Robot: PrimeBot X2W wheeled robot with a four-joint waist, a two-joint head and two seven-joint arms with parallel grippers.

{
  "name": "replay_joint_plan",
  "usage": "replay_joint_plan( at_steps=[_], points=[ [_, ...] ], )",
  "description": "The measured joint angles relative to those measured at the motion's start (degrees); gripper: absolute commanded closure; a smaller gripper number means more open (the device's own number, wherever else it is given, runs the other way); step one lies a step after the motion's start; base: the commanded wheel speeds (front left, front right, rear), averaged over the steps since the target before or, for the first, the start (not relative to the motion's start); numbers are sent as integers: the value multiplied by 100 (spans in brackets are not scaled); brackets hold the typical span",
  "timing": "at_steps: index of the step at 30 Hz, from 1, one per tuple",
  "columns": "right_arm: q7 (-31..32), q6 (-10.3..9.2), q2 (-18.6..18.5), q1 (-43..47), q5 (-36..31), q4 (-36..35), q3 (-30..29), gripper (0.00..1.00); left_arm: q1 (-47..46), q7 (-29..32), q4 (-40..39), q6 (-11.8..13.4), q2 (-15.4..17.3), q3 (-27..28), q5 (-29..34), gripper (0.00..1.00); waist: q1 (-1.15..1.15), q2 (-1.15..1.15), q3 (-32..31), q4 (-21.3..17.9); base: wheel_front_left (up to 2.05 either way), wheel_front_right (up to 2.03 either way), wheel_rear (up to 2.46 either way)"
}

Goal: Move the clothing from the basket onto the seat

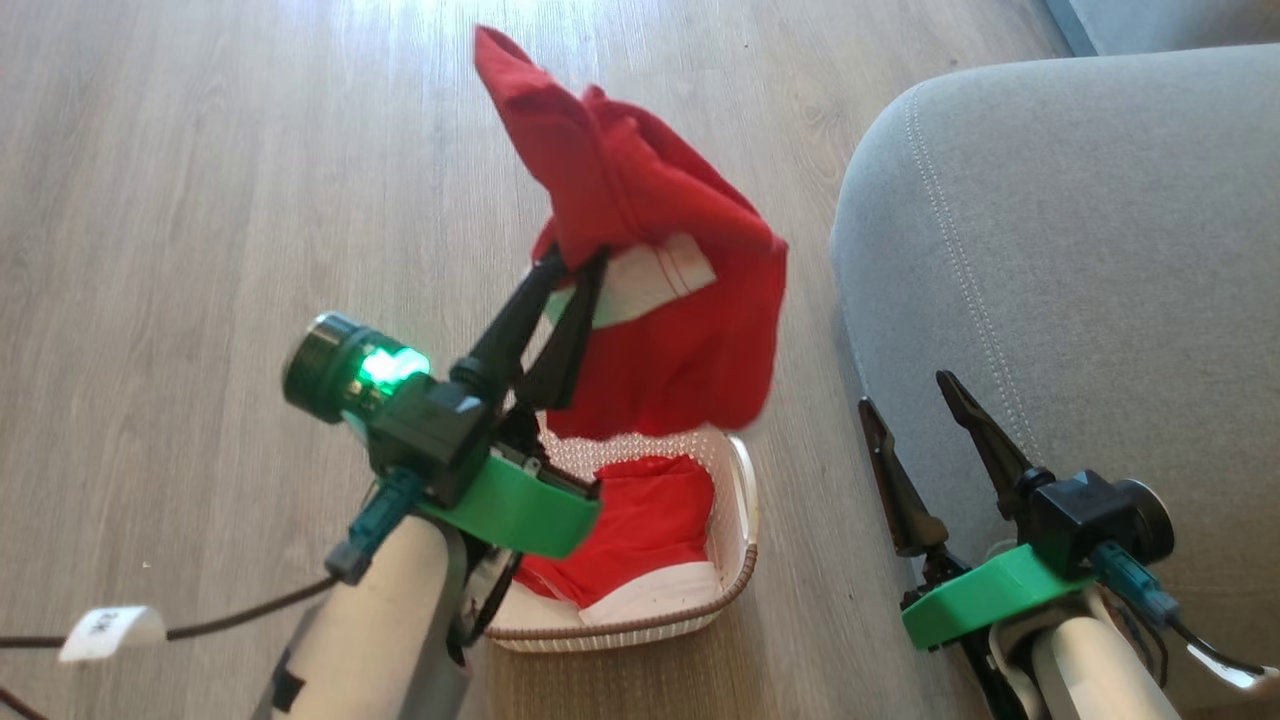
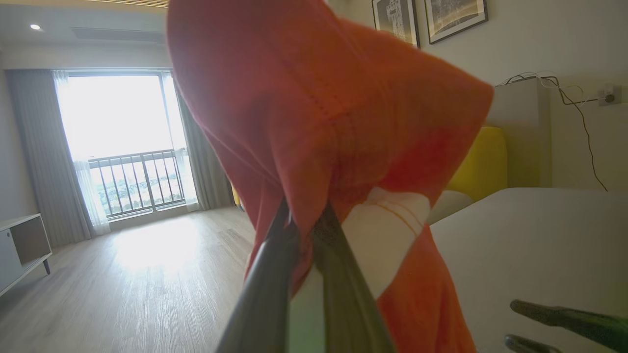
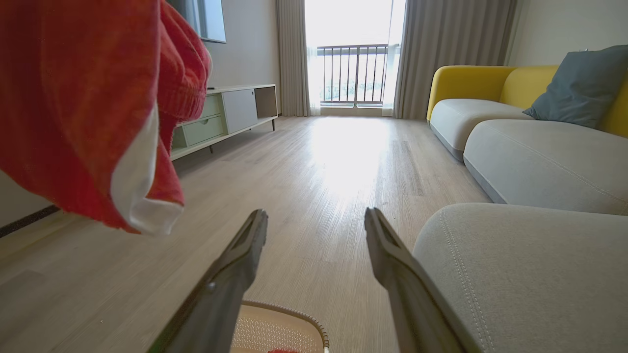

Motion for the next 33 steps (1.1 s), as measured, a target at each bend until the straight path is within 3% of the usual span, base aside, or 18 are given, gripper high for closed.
replay_joint_plan(
  at_steps=[8, 18, 23, 33],
  points=[
    [0, 0, -62, 14, 13, -94, 60, 0, 71, 0, -1, 68, 2, -163, -22, 100, 0, 0, -10, 8, 0, 0, 0],
    [0, 0, -882, 22, 407, -1180, 1227, 0, 51, 0, 162, 100, 3, -219, 93, 100, 0, 0, 59, -21, 0, 0, 0],
    [0, 0, -1169, -85, 347, -1471, 1441, 0, 51, 0, 359, -110, 3, -386, 147, 100, 0, 0, 77, -45, 0, 0, 0],
    [0, 0, -1622, -511, -65, -1305, 1730, 0, 50, 0, 727, -582, 25, -1124, 290, 100, 0, 0, 93, 69, 0, 0, 0]
  ],
)
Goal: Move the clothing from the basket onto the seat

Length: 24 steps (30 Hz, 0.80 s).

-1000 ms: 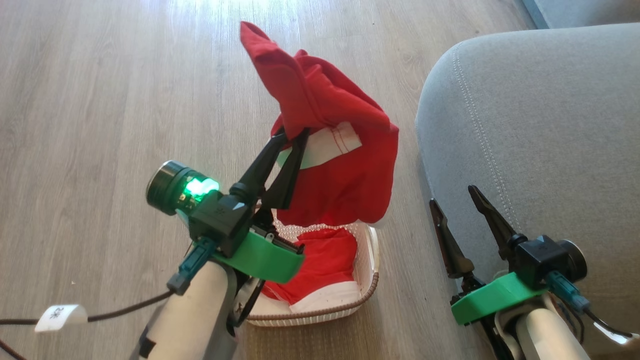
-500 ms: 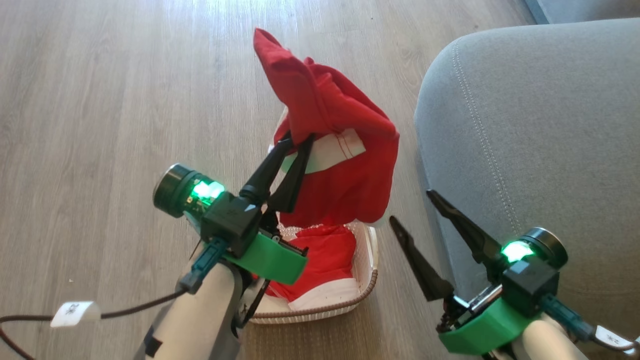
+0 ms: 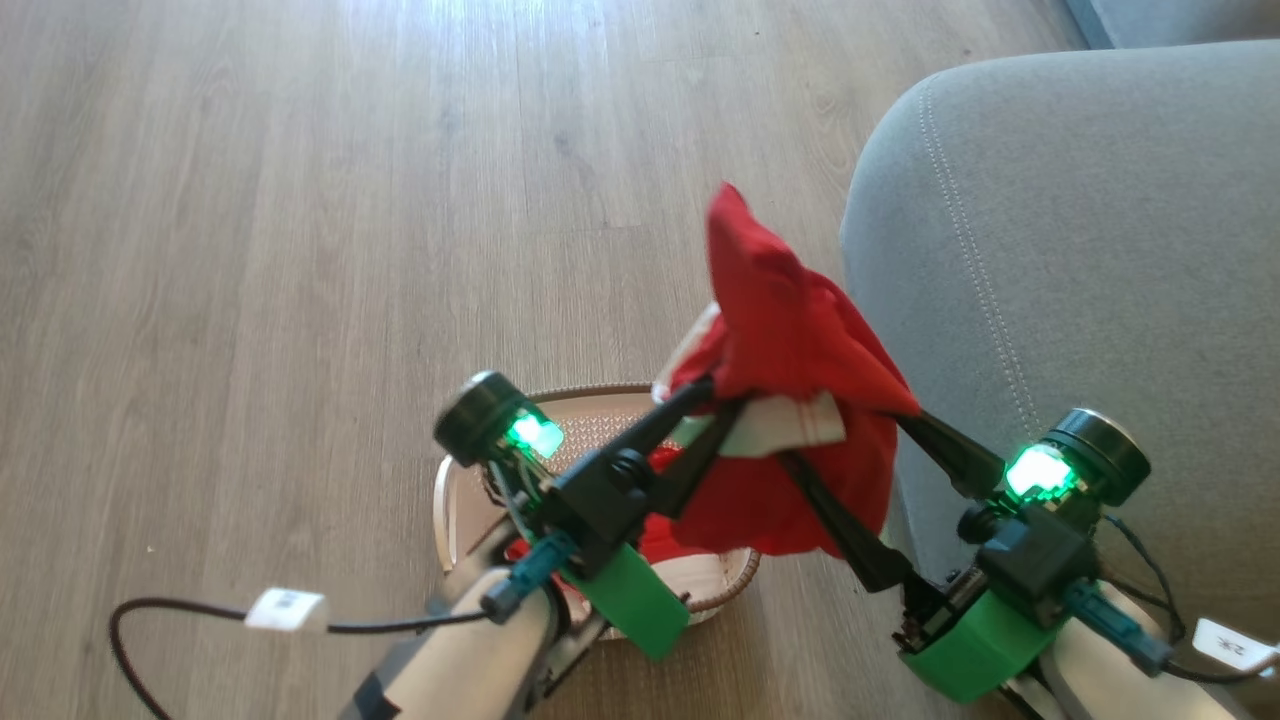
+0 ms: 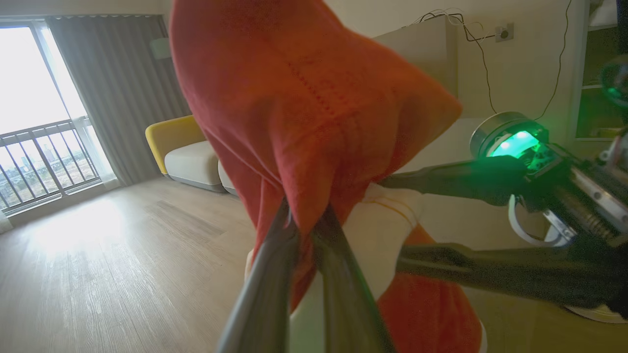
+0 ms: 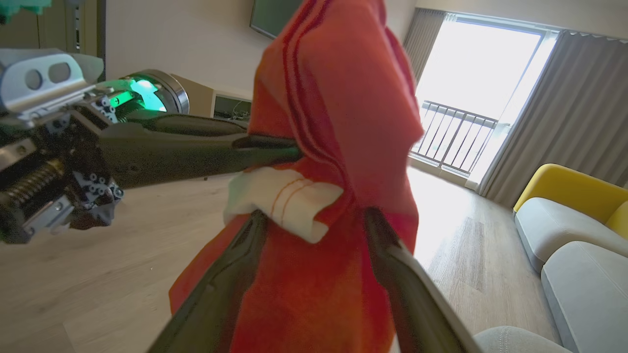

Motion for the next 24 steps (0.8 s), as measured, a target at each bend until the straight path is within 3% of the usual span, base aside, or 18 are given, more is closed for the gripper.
replay_joint_plan(
  at_steps=[10, 18, 19, 20, 24],
  points=[
    [0, 0, -158, -431, -383, 511, 489, 0, -161, 0, 103, -75, 40, -520, -115, 100, 0, 0, 20, 71, 0, 0, 0],
    [0, 0, 40, -533, -573, 848, 511, 0, -216, 1, 129, -118, 41, -749, -261, 100, 0, 0, -10, 110, 0, 0, 0],
    [0, 0, 98, -533, -553, 905, 513, 32, -216, 1, 129, -118, 40, -771, -263, 100, 0, 0, -15, 117, 0, 0, 0],
    [0, 0, 136, -532, -520, 948, 524, 100, -216, 1, 130, -118, 41, -794, -294, 100, 0, 0, -22, 126, 0, 0, 0],
    [0, 0, 242, -531, -386, 977, 464, 100, -216, 0, 133, -118, 40, -822, -380, 100, 0, 0, -37, 152, 0, 0, 0]
  ],
)
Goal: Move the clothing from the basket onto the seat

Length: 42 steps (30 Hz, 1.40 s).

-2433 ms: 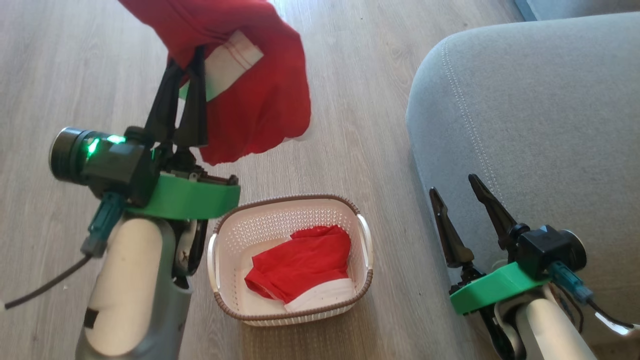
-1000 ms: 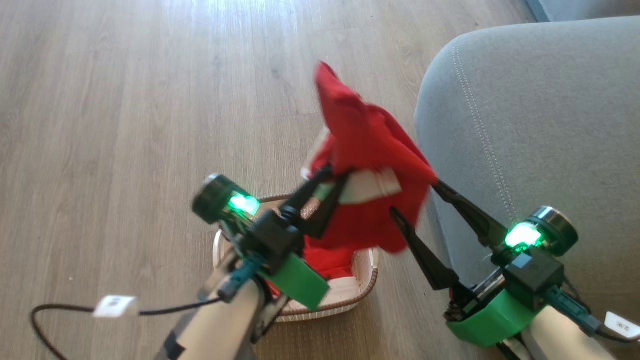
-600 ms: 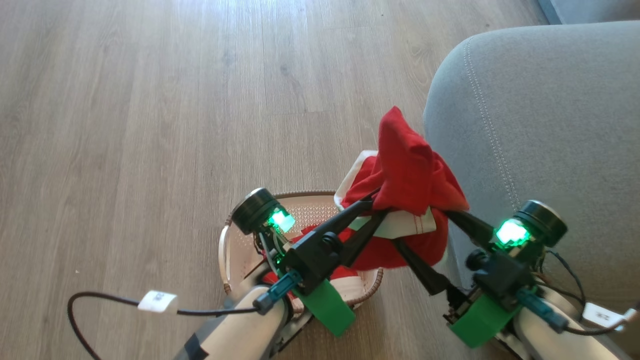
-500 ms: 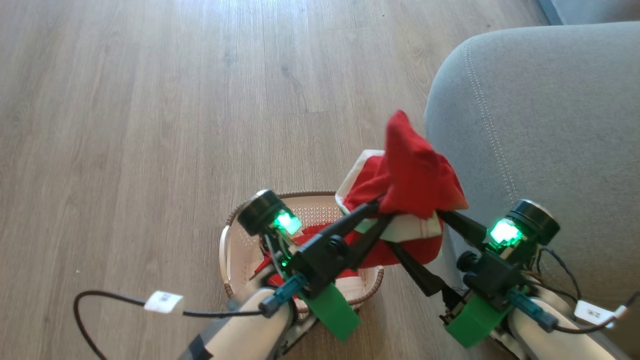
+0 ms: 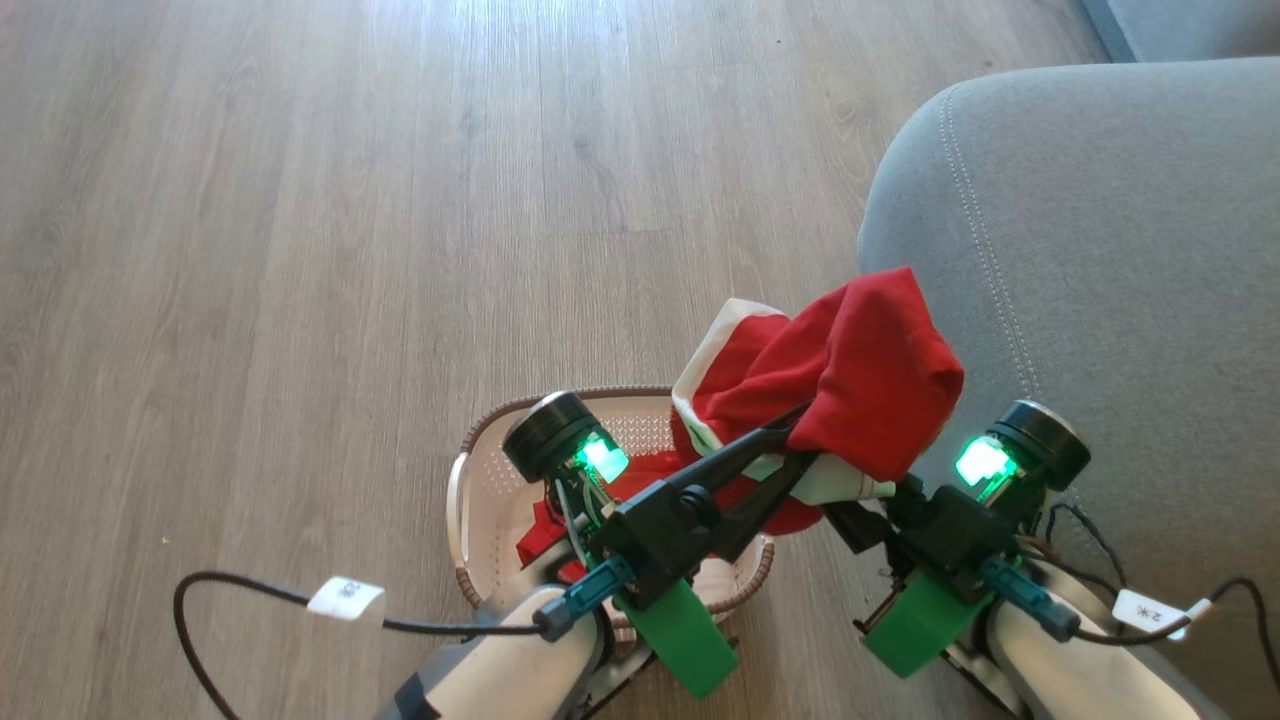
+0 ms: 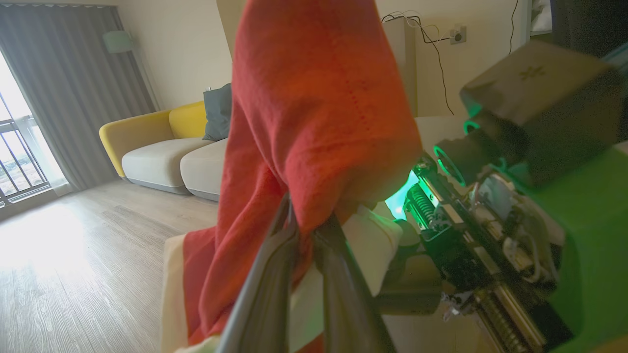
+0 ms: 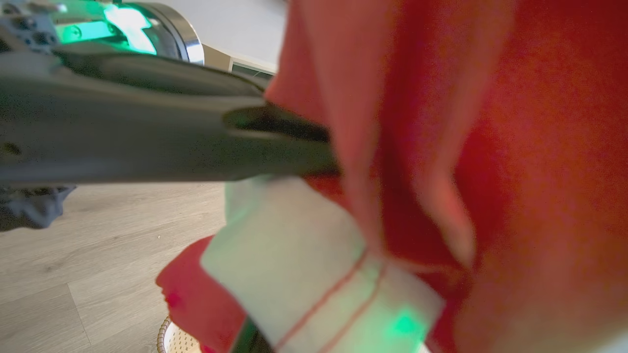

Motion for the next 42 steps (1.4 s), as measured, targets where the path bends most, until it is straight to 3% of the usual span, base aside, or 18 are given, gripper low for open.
replay_joint_plan(
  at_steps=[6, 7, 8, 11, 13, 33, 42],
  points=[
    [1, 1, 68, 15, 42, -46, -207, 100, 1, 0, -32, -1, -5, 76, -94, 100, 0, 0, 3, 35, 0, 0, 0],
    [1, 1, 81, 16, 42, -55, -237, 100, 1, 0, -34, -1, -8, 98, -89, 86, 0, 0, 0, 39, 0, 0, 0],
    [1, 1, 100, 21, 43, -73, -271, 100, 4, 0, -40, -1, -10, 136, -89, 64, 0, 0, -5, 44, 0, 0, 0],
    [0, 0, 165, 36, 101, -107, -398, 100, 18, 0, -43, 0, -11, 291, -88, 18, 0, 0, -27, 48, 0, 0, 0],
    [0, 1, 210, 54, 141, -116, -523, 100, 22, 0, -59, 11, -10, 416, -81, 0, 0, 0, -46, 44, 0, 0, 0],
    [0, 0, 935, 789, 443, 60, -2543, 100, 695, 0, 398, 212, -29, 1195, 13, 0, 0, 0, -117, 48, 0, 0, 0],
    [1, 0, 1044, 1088, 417, 342, -3059, 100, 1019, 1, 855, 197, -31, 1259, 119, 0, 0, 0, -153, 19, 0, 0, 0]
  ],
)
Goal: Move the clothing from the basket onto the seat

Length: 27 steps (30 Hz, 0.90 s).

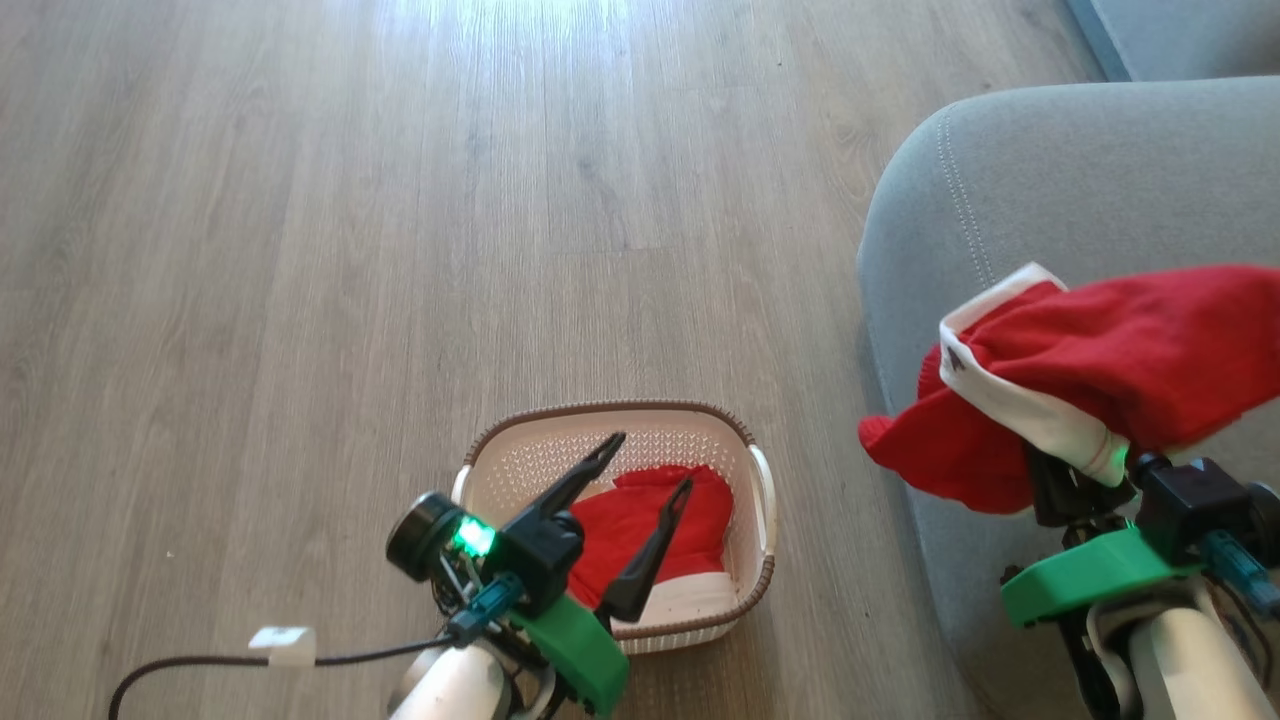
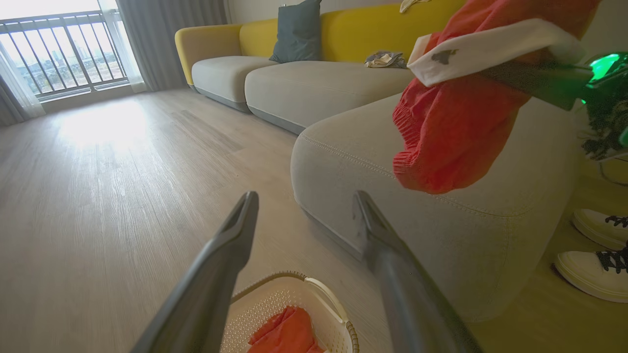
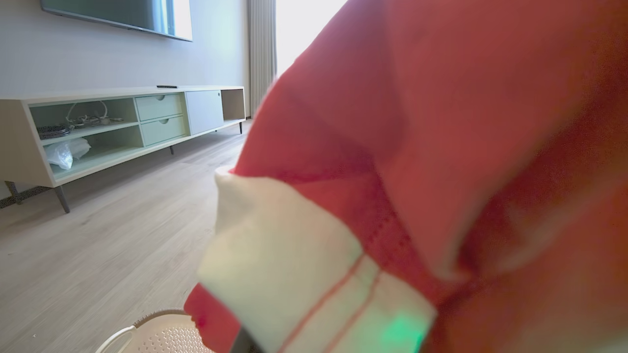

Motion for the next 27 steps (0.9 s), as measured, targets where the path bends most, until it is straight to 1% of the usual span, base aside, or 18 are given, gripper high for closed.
replay_joint_plan(
  at_steps=[15, 22, 27],
  points=[
    [0, 0, 78, 97, -32, 208, -133, 100, 298, 1, 490, -25, 1, -20, 60, 0, 0, 0, -76, -44, 0, 0, 0],
    [0, 0, 91, 97, -32, 235, -132, 100, 297, 1, 504, -14, 1, -18, 58, 0, 0, 0, -91, -74, 0, 0, 0],
    [0, 0, 91, 97, -32, 234, -120, 100, 297, 1, 497, 16, 1, -14, 40, 0, 0, 0, -68, -164, 0, 0, 0]
  ],
)
